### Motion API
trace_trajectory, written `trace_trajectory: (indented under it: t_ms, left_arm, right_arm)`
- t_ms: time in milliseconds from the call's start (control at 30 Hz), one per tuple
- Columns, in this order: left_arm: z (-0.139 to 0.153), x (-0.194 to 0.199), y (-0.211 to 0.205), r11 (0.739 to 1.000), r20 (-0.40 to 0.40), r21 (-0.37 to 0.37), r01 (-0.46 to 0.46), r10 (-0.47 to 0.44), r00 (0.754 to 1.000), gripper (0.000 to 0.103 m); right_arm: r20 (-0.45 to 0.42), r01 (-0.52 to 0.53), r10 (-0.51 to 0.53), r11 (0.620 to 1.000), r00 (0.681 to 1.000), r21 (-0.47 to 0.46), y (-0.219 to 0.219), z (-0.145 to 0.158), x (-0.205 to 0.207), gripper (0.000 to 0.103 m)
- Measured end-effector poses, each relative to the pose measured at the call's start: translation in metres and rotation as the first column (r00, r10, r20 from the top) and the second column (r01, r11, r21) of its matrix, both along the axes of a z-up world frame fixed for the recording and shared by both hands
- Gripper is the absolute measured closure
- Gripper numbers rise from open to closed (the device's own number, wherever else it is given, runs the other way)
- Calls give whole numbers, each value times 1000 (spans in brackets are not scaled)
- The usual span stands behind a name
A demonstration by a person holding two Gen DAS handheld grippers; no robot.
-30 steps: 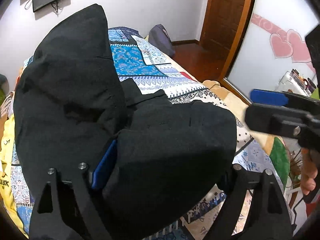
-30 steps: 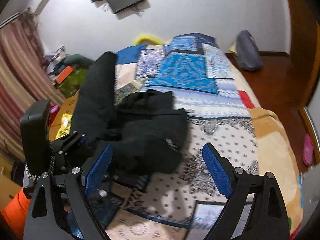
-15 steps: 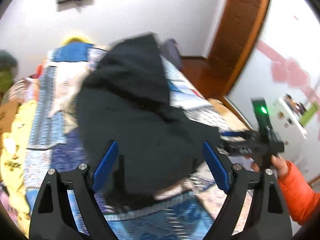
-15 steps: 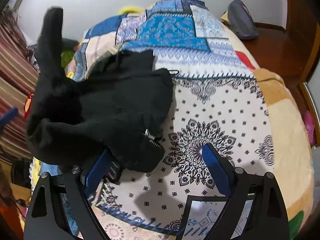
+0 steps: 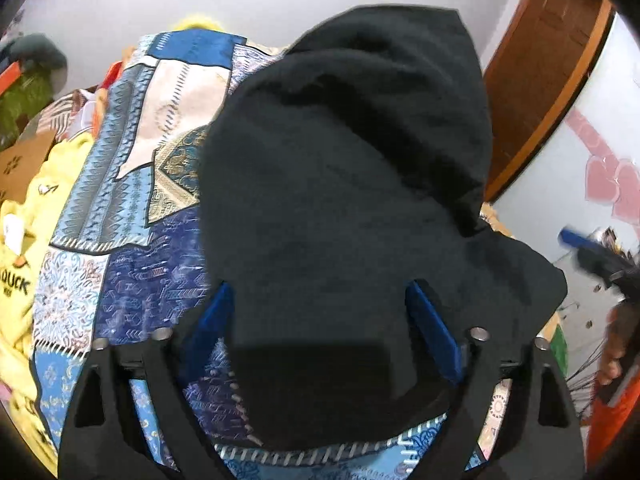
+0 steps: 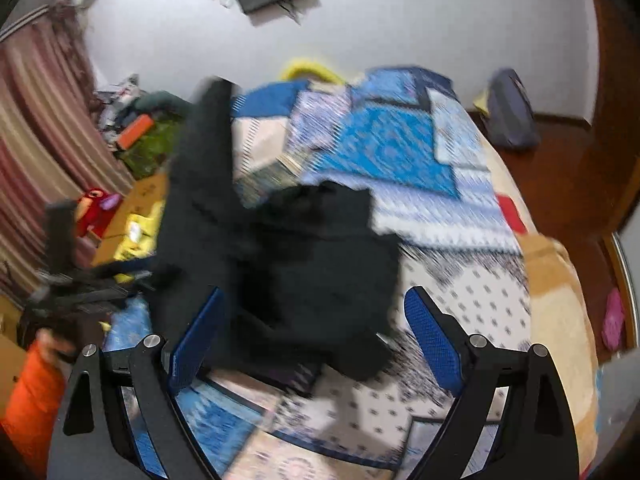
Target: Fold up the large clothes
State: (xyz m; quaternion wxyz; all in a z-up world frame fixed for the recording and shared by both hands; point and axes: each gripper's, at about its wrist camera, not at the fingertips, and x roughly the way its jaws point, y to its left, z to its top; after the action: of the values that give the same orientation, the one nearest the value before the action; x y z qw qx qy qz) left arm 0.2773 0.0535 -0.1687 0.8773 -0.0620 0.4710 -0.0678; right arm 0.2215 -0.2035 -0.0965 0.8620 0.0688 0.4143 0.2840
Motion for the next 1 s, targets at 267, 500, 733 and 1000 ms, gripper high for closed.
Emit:
trace_trajectory:
  t_ms: [267, 500, 733, 1000]
  left_arm:
    - [-9, 2, -14, 998, 33, 67, 16, -18, 999, 3]
    - [-10, 1, -25, 986, 43, 146, 82, -89, 995, 6]
    - [25, 9, 14, 984, 150, 175, -43, 16, 989, 9]
    - [14, 36, 34, 992, 121, 124, -36, 21, 992, 9]
  right_arm:
    - [-85, -58, 46, 987, 995, -151, 52, -50, 29, 13]
    - [-146, -98, 76, 983, 986, -153, 36, -109, 37, 8]
    - [-112, -100, 80, 979, 990, -180, 33, -75, 33, 8]
    - [49, -132, 141, 980, 989, -148, 58, 0, 43, 8]
